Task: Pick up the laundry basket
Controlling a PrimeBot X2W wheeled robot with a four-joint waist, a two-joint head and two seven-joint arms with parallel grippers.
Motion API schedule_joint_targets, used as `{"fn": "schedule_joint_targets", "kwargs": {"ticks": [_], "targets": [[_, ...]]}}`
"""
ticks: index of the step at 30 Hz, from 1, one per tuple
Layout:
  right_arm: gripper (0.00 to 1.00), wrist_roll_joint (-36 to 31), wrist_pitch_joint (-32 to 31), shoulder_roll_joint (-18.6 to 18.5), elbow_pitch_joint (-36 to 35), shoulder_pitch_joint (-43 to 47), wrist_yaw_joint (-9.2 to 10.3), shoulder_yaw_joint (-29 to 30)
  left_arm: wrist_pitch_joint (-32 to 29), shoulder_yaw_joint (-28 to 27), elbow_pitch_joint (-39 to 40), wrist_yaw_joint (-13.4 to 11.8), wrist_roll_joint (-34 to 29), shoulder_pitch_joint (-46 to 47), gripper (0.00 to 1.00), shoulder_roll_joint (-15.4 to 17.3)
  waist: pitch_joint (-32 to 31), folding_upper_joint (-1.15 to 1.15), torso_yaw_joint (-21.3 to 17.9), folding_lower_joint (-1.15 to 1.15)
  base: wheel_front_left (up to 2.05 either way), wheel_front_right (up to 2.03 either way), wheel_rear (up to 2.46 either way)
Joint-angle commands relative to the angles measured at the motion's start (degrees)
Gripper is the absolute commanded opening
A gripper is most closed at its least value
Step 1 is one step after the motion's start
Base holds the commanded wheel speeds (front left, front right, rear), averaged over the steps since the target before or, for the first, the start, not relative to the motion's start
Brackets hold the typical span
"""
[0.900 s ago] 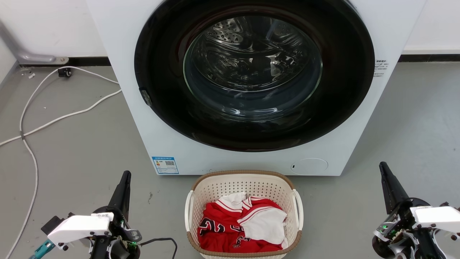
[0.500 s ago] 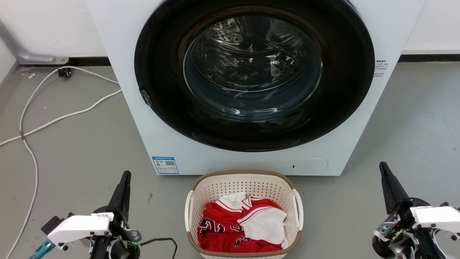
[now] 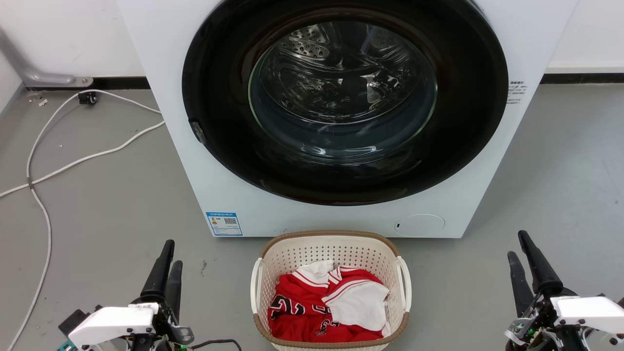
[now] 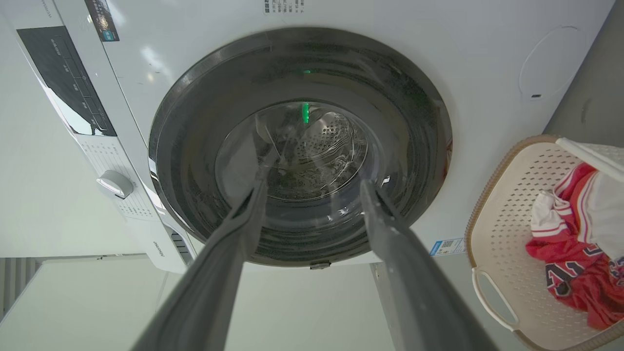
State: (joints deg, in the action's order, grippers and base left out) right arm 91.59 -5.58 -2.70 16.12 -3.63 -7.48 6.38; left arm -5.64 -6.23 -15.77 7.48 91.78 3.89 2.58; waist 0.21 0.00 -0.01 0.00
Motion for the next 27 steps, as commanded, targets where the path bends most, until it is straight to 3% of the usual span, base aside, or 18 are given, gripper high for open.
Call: {"fn": "schedule_joint_targets", "kwargs": {"ticks": [1, 27], "targets": [[1.00, -1.12, 0.58, -0.13, -1.13, -1.15, -0.01, -0.01, 0.67, -0.33, 1.43, 0.01, -1.21, 0.94, 1.00, 0.15, 0.02, 0.00, 0.00, 0.00, 0.00, 0.00, 0.00], [1.00, -40.04, 7.19, -0.17, -8.39, 0.53, -0.01, -2.30, 7.25, 2.58, 8.82, -3.41, -34.49, -0.58, 1.00, 0.51, 0.54, 0.00, 0.01, 0.00, 0.00, 0.00, 0.00]]}}
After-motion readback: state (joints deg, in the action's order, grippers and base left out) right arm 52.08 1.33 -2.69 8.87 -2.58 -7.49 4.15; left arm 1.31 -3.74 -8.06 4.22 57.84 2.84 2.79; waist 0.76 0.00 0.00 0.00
